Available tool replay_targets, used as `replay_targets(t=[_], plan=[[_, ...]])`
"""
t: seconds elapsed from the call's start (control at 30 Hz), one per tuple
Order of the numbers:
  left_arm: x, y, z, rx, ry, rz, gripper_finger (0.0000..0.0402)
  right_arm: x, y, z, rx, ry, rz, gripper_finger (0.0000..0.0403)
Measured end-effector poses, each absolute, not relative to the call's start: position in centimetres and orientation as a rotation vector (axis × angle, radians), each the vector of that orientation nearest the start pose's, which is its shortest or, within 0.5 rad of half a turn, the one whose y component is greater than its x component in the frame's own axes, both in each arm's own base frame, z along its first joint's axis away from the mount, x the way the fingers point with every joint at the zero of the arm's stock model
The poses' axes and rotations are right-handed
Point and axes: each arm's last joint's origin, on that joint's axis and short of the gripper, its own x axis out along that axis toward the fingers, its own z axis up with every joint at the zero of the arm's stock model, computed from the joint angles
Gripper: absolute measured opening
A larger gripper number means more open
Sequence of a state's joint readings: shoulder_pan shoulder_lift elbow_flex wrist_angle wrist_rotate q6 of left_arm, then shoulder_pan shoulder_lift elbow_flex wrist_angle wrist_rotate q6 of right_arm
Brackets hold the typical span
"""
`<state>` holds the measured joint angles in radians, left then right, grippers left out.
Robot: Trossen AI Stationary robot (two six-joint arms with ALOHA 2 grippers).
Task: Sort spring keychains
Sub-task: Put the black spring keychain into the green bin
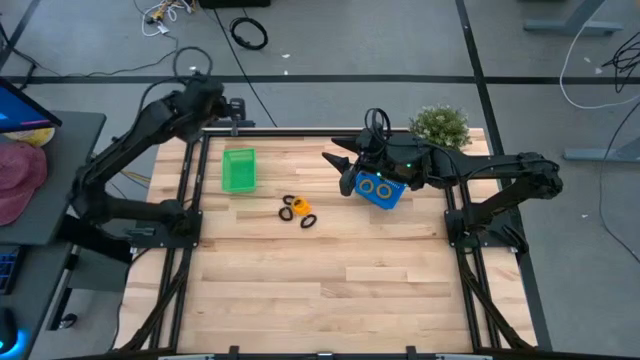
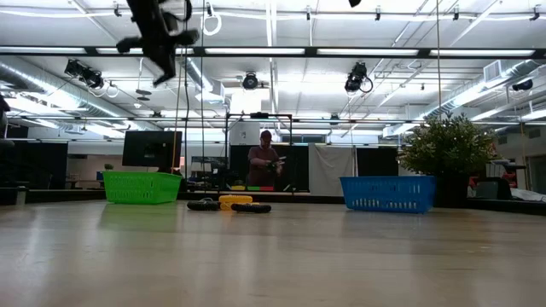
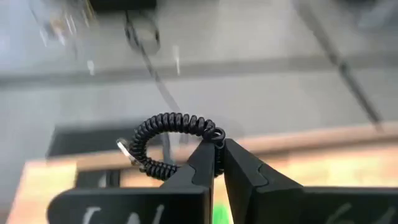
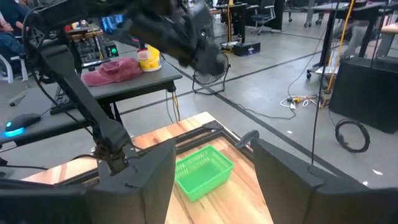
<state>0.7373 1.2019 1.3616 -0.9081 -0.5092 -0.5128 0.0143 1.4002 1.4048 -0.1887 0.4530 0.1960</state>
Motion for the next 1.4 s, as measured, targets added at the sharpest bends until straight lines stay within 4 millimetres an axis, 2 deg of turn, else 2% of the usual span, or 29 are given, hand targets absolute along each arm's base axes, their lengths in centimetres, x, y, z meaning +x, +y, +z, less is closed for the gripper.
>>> replay_targets(t=[0.13,0.27,0.47,0.67,0.83,1.0,1.23,1.4], plan=[[15.9,17.4,35.8,-0.637,0.710,1.288,0.0023,31.2,-0.8,40.6,0.152,0.148,-0.455,0.0217],[16.8,17.8,33.0,-0.681,0.852,1.268,0.0023,31.2,-0.8,40.6,0.151,0.153,-0.455,0.0217],[17.6,18.1,28.4,-0.787,0.881,1.260,0.0023,31.2,-0.8,40.6,0.151,0.154,-0.455,0.0217],[17.4,17.8,24.1,-0.881,0.885,1.249,0.0023,31.2,-0.8,40.6,0.153,0.153,-0.456,0.0217],[17.1,17.3,21.3,-0.949,0.886,1.212,0.0023,31.2,-0.8,40.6,0.153,0.153,-0.456,0.0217],[16.7,16.9,19.7,-0.949,0.891,1.219,0.0023,31.2,-0.8,40.6,0.153,0.153,-0.456,0.0217],[17.1,17.3,19.3,-0.894,0.881,1.201,0.0023,31.2,-0.8,40.6,0.153,0.154,-0.456,0.0217],[17.4,17.7,18.0,-0.885,0.948,1.201,0.0023,31.2,-0.8,40.6,0.154,0.153,-0.456,0.0217]])
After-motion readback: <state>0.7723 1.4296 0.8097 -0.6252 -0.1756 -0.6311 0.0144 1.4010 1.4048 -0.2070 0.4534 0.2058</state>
